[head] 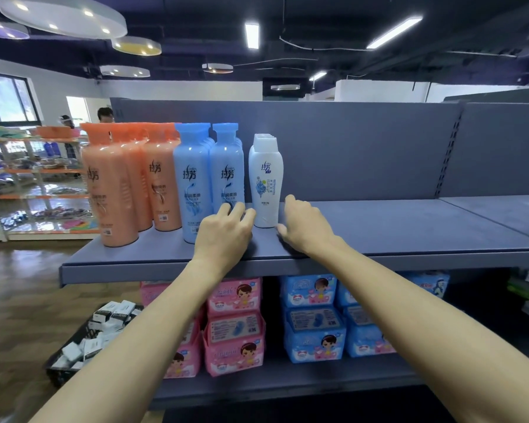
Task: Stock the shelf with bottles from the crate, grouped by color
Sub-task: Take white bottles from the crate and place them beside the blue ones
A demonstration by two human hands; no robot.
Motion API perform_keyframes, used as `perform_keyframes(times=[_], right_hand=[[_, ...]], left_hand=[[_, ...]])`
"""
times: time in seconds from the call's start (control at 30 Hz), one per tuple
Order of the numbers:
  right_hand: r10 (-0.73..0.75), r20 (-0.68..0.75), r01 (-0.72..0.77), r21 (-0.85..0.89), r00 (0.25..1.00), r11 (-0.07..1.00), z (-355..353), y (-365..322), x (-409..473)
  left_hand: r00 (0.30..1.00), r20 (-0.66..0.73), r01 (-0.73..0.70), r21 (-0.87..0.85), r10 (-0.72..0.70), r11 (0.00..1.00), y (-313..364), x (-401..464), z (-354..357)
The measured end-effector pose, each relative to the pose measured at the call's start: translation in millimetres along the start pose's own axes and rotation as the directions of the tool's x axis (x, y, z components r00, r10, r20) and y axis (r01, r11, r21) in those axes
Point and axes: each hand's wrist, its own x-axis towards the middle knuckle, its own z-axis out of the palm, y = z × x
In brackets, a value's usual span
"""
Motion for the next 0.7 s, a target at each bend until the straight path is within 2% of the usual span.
perform_keyframes(times=[0.13, 0.33, 0.57, 0.7], right_hand=[[-0.064, -0.019, 0.062, -0.104, 0.998, 0.993, -14.0, 9.8, -19.4], [-0.216, -0.075, 0.186, -0.284, 0.974, 0.940, -25.0, 31.1, -60.2], [-0.311, -0.220, 0.254, -0.254, 0.924, 0.933, -9.8, 56.8, -134.3], [-0.267, -0.193, 0.228, -0.202, 0.944, 0.953, 16.7, 72.7, -168.9]], left_hand=[[0.999, 0.015, -0.035, 0.005, 0.035, 0.999, 0.4, -0.6, -9.6], [0.999, -0.045, -0.030, -0.137, 0.024, 0.990, 12.7, -13.2, -32.6], [0.981, -0.149, -0.173, -0.380, 0.125, 0.909, 58.0, -45.7, -55.8], [0.978, -0.082, -0.207, -0.460, 0.190, 0.864, 91.2, -72.9, -47.4]])
